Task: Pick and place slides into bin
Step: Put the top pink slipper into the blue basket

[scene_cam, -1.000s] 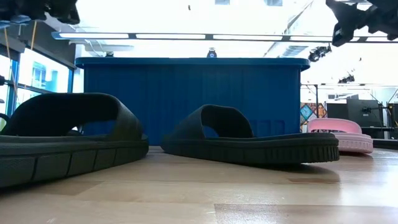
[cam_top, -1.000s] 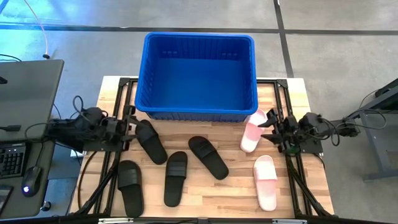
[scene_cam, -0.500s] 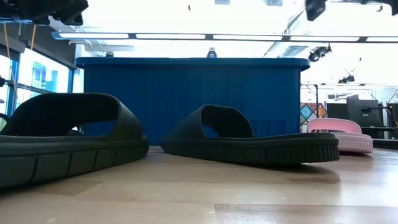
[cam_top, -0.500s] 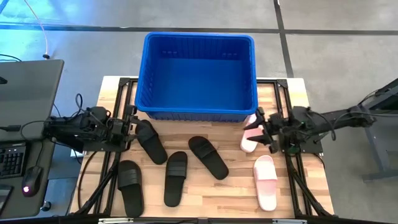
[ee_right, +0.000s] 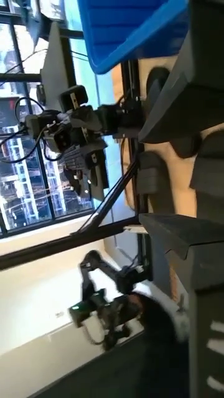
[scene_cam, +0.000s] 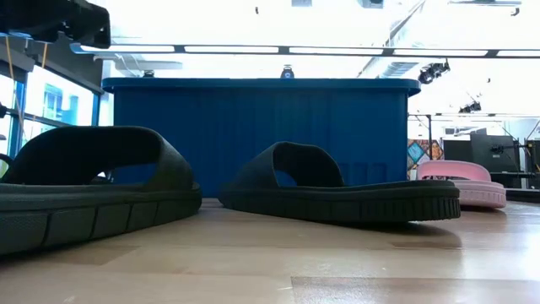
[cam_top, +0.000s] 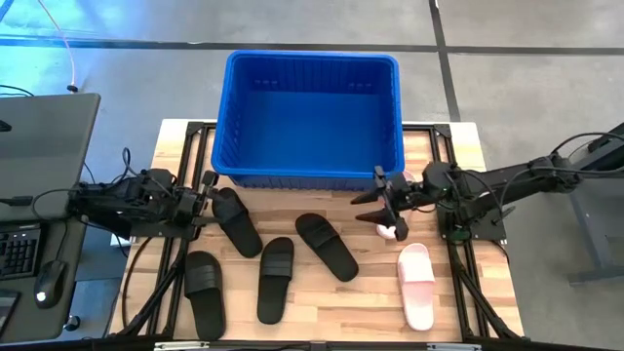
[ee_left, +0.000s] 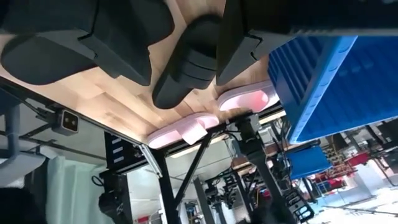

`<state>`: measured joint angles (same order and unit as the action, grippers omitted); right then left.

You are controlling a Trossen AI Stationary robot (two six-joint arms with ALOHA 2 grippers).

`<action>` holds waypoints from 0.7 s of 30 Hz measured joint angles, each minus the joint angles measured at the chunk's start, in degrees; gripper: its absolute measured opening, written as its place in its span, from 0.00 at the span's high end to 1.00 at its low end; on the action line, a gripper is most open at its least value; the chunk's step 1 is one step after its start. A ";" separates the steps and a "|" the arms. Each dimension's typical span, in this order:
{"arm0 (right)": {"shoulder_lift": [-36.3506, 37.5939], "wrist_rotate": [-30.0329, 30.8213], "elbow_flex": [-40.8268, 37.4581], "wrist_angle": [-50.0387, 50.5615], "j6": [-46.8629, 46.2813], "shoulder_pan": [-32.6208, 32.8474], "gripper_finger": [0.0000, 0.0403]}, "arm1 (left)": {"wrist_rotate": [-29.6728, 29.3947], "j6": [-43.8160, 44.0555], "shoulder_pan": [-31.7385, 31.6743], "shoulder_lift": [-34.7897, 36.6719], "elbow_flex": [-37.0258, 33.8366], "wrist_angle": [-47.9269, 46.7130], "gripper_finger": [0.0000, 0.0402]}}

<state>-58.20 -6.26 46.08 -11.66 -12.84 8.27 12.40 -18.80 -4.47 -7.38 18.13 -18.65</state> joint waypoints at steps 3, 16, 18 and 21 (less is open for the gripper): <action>-1.70 -0.39 3.18 5.27 -3.33 0.00 0.54 | -0.96 -0.47 0.00 0.00 0.00 0.02 0.57; -6.87 5.17 0.78 15.93 -7.99 8.39 0.54 | -4.33 -0.03 0.00 0.00 -0.02 -1.17 0.57; -7.90 5.18 0.64 16.82 -9.27 9.27 0.54 | -4.33 -0.03 0.00 0.00 -0.02 -1.36 0.57; -9.32 5.81 0.64 16.35 -9.64 10.09 0.54 | -4.33 -0.03 0.00 0.00 -0.02 -1.33 0.57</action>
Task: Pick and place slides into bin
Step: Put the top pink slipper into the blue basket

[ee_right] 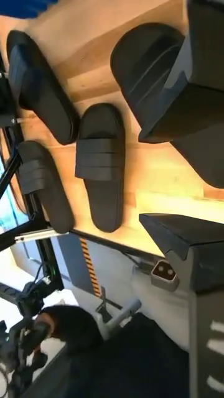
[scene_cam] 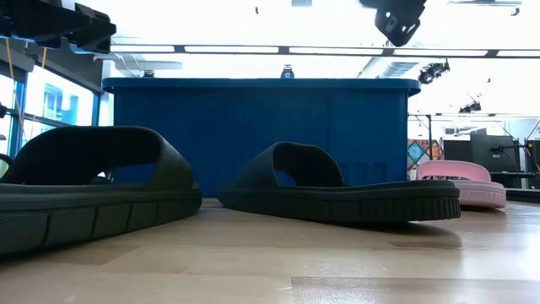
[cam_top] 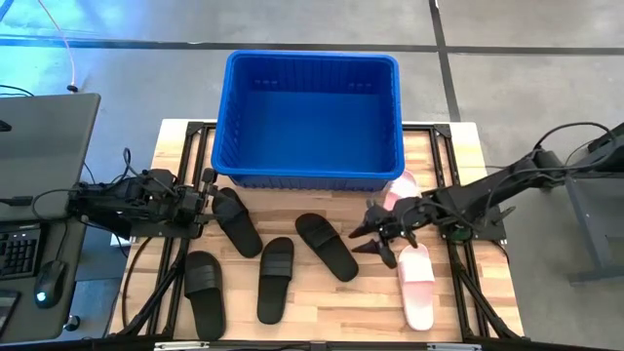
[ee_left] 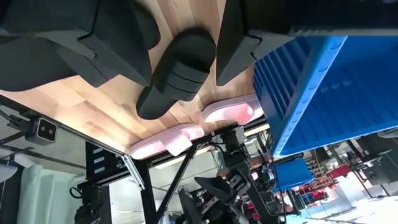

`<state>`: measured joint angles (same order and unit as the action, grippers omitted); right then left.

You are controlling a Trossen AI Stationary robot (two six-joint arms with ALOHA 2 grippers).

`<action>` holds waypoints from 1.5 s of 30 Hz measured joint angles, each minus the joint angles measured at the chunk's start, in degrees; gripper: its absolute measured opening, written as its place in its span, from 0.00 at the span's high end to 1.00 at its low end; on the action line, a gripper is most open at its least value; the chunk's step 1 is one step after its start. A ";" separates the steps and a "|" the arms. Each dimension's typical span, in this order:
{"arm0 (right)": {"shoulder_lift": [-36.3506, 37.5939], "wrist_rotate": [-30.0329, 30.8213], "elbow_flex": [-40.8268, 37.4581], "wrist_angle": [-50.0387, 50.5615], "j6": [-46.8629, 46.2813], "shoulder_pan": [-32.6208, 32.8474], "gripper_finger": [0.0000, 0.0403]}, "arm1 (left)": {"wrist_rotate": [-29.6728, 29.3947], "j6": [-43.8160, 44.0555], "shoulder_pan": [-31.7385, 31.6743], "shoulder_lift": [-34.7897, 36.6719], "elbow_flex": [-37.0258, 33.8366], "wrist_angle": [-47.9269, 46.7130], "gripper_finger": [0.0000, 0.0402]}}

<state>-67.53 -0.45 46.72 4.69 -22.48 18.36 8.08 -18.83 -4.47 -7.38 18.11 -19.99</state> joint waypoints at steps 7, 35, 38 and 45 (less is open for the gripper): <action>-3.06 5.23 0.00 -0.90 2.28 0.13 0.54 | -0.22 0.02 -0.02 0.00 0.00 0.05 0.57; -6.82 10.27 -0.02 14.77 -4.59 -0.71 0.59 | -3.26 -0.37 -0.02 0.00 0.00 -0.16 0.57; -6.82 11.58 -0.02 24.82 -13.70 -0.69 0.62 | -3.22 -0.33 -0.02 -0.01 -0.02 -1.58 0.57; -6.82 11.06 -0.02 40.89 -31.46 -0.71 0.66 | -3.19 2.67 -0.02 -0.02 -0.02 -4.83 0.57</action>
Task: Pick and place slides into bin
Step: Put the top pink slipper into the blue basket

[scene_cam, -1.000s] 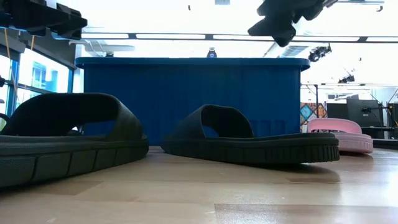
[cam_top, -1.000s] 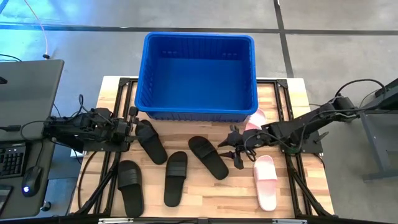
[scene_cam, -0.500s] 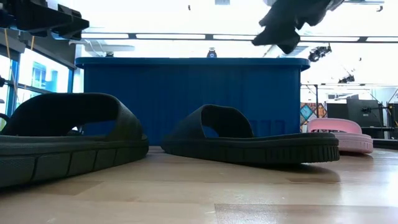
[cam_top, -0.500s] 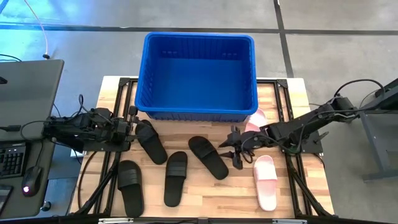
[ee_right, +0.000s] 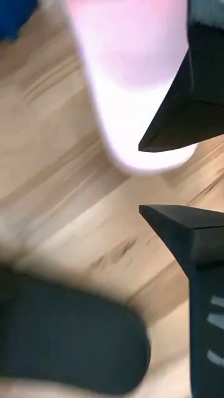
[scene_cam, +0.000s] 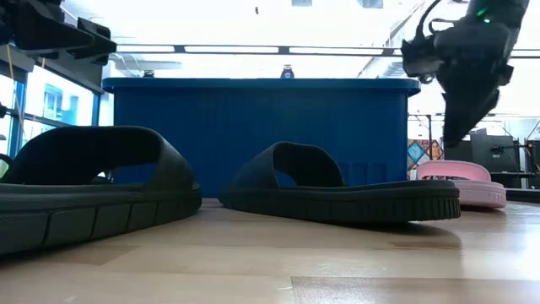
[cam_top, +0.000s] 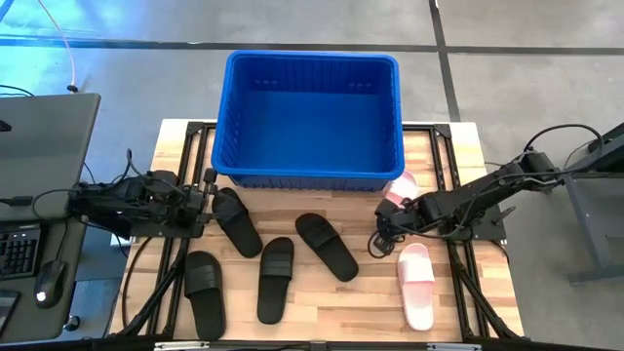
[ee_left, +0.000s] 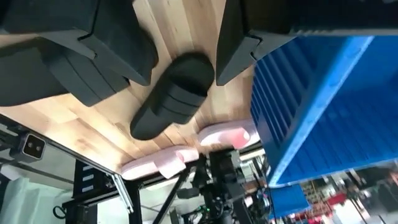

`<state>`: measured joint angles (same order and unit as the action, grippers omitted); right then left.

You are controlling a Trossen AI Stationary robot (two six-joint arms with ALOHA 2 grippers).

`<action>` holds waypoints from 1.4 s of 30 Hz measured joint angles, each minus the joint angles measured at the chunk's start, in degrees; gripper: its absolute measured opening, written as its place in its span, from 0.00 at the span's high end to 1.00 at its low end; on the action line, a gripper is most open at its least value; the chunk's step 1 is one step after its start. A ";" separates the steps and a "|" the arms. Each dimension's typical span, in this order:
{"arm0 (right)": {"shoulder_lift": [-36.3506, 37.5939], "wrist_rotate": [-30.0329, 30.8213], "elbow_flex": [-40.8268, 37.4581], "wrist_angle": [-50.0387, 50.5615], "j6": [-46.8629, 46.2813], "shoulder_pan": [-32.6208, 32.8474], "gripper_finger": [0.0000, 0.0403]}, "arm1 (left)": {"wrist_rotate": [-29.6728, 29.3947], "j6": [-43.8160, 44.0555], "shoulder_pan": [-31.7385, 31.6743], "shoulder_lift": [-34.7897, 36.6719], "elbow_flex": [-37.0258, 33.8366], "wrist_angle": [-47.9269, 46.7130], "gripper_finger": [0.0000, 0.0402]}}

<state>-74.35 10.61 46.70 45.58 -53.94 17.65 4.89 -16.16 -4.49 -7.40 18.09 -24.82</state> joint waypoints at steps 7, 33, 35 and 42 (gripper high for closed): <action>0.00 5.51 0.00 9.69 -1.56 0.00 0.66 | -0.02 0.99 0.02 0.00 0.00 -2.21 0.57; -3.24 21.22 -1.20 23.89 -3.02 -0.02 0.66 | -0.02 1.68 0.00 0.00 0.00 -2.29 0.57; -5.37 20.93 -2.78 22.59 -2.18 -0.02 0.66 | -0.02 1.68 0.00 0.01 0.00 -2.28 0.57; -12.27 23.88 -4.26 23.74 -3.75 -0.04 0.66 | -0.04 1.68 0.01 0.01 0.00 -2.25 0.57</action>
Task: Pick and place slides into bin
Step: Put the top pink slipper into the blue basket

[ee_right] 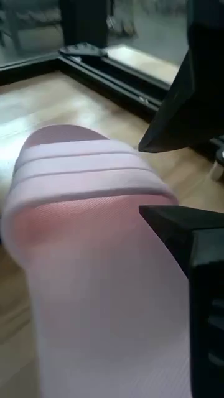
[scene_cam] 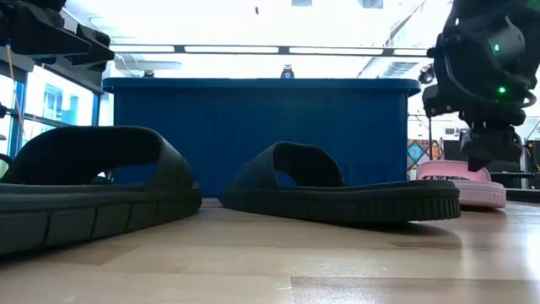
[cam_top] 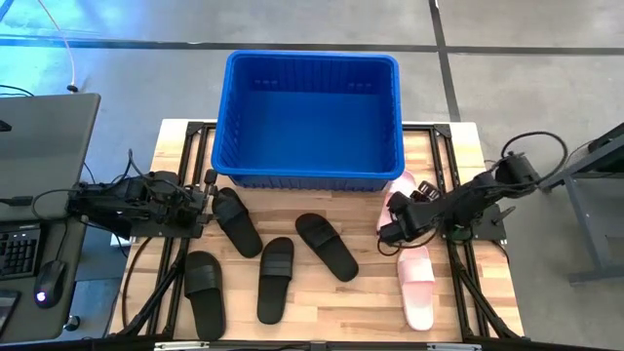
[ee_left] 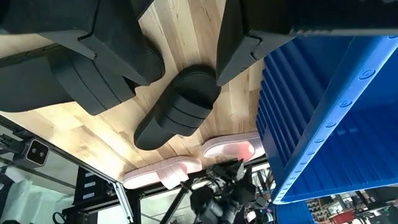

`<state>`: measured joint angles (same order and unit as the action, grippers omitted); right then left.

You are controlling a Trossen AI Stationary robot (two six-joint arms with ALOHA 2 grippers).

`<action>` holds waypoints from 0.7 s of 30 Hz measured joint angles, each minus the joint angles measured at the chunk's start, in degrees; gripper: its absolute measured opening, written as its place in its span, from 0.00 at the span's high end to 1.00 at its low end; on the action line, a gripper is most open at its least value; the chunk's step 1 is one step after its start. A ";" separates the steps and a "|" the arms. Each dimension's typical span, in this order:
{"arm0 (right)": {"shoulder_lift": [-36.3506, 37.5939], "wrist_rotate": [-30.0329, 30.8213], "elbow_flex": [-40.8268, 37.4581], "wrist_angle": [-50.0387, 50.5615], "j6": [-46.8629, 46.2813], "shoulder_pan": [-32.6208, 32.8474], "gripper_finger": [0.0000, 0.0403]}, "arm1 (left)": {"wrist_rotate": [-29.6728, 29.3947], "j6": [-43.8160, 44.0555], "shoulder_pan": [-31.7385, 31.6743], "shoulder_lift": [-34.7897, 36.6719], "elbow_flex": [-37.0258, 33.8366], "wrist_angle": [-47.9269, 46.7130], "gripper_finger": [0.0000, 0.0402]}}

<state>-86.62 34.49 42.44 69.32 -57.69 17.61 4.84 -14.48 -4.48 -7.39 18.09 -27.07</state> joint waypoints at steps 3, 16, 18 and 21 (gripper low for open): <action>-2.07 1.13 0.00 0.09 2.26 0.00 0.66 | 0.00 -0.04 0.01 -0.01 0.00 0.02 0.57; -11.34 6.96 -0.30 -0.15 -2.51 0.02 0.66 | -2.97 -0.22 0.01 -0.01 0.00 0.02 0.57; -12.00 6.86 -0.71 -0.15 -4.01 0.05 0.68 | -2.97 -0.22 -0.01 0.01 0.00 0.02 0.57; -12.32 6.36 -0.98 -0.16 -5.93 0.07 0.75 | -2.97 -0.22 0.00 0.00 0.00 0.06 0.57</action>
<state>-98.94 40.85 41.45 69.16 -63.62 17.67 1.87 -14.70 -4.48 -7.39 18.09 -27.01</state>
